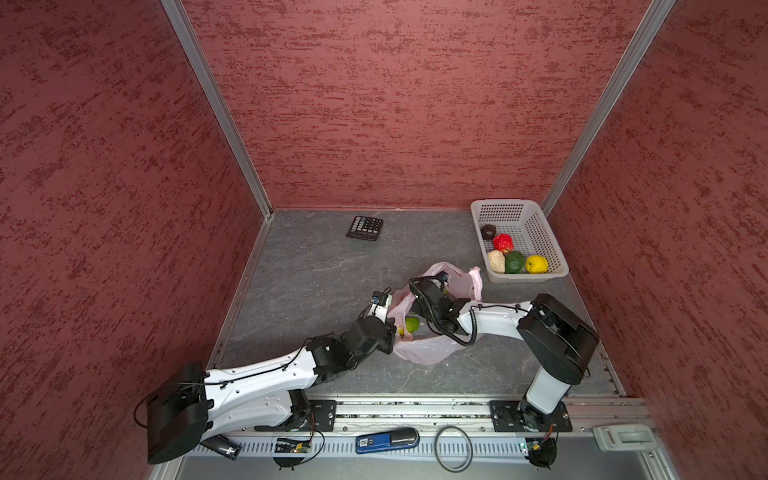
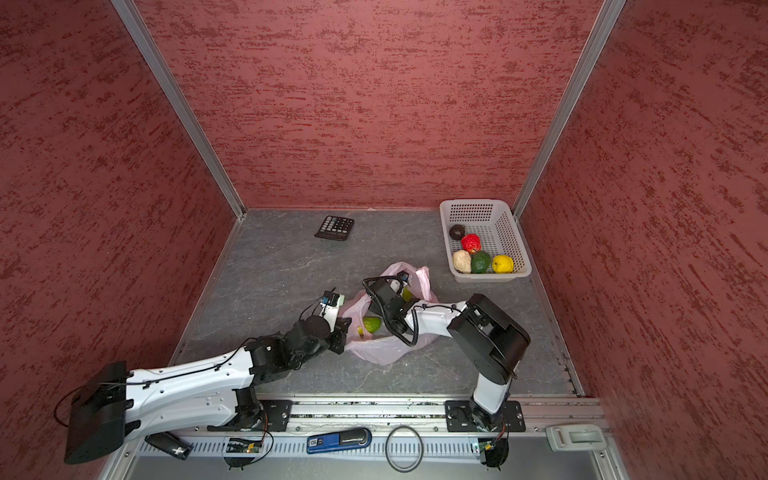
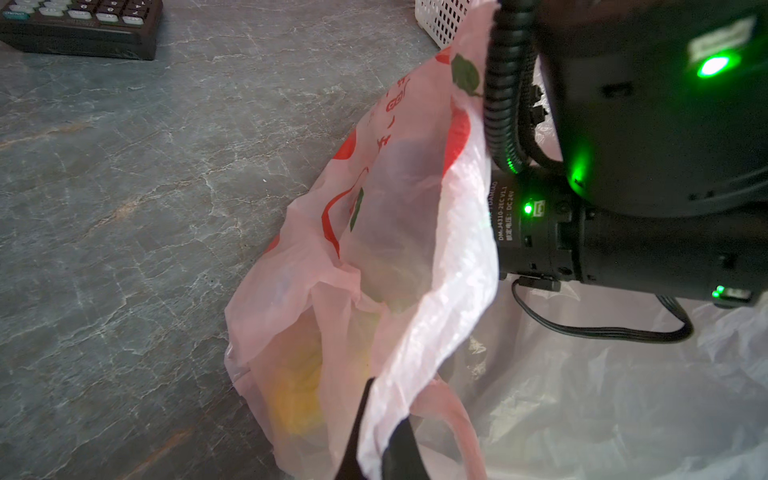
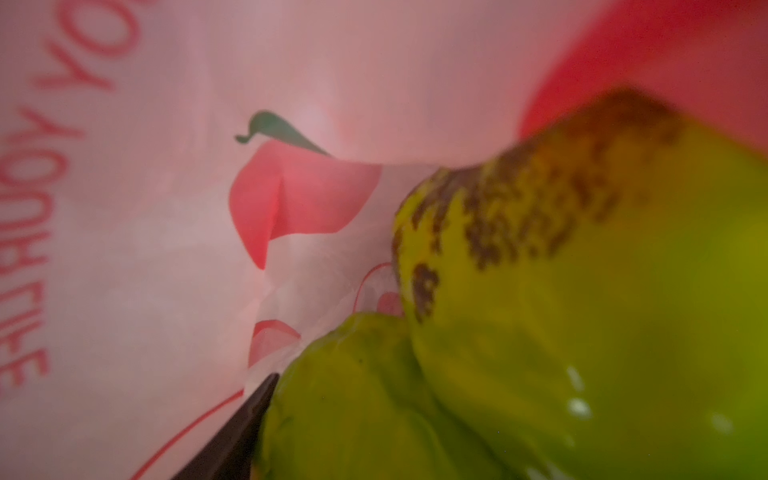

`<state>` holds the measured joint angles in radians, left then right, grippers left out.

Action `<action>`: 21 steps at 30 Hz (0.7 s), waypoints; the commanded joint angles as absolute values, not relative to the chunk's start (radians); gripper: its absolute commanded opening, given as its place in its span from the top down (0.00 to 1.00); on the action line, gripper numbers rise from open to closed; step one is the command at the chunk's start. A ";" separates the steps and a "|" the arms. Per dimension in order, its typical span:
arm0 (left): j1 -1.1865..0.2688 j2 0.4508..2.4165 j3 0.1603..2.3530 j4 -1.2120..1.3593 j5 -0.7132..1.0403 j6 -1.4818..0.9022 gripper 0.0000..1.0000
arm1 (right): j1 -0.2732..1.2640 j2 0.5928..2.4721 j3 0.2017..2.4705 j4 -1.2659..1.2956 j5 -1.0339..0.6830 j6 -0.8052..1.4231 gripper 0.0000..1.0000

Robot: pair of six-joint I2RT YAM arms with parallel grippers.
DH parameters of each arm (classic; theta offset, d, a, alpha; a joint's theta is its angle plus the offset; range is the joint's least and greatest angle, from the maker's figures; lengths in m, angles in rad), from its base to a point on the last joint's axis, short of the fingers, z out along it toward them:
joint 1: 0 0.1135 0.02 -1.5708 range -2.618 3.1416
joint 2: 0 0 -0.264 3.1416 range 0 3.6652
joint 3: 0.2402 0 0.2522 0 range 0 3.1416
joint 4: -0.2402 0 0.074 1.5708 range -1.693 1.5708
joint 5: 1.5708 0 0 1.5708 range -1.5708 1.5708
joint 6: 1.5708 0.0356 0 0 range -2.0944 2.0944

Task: Untie the knot of the plastic bag and take out the fruit
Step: 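Reach down and grasp a green fruit with the right gripper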

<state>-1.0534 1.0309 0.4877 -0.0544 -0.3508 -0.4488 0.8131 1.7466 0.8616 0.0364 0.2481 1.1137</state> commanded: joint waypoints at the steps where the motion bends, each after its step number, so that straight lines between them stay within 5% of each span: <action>1: -1.037 1.047 0.483 -0.028 -0.344 -0.430 1.00 | 0.808 1.725 0.894 0.052 0.253 1.147 0.38; 21: -1.017 1.089 0.520 0.006 -0.403 -0.408 1.00 | 0.896 1.376 0.896 -0.277 0.211 1.054 0.40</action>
<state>-1.0256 1.0866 0.4957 -0.0143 -0.3817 -0.4286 0.8745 1.4189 0.8612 -0.1730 0.2054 1.0611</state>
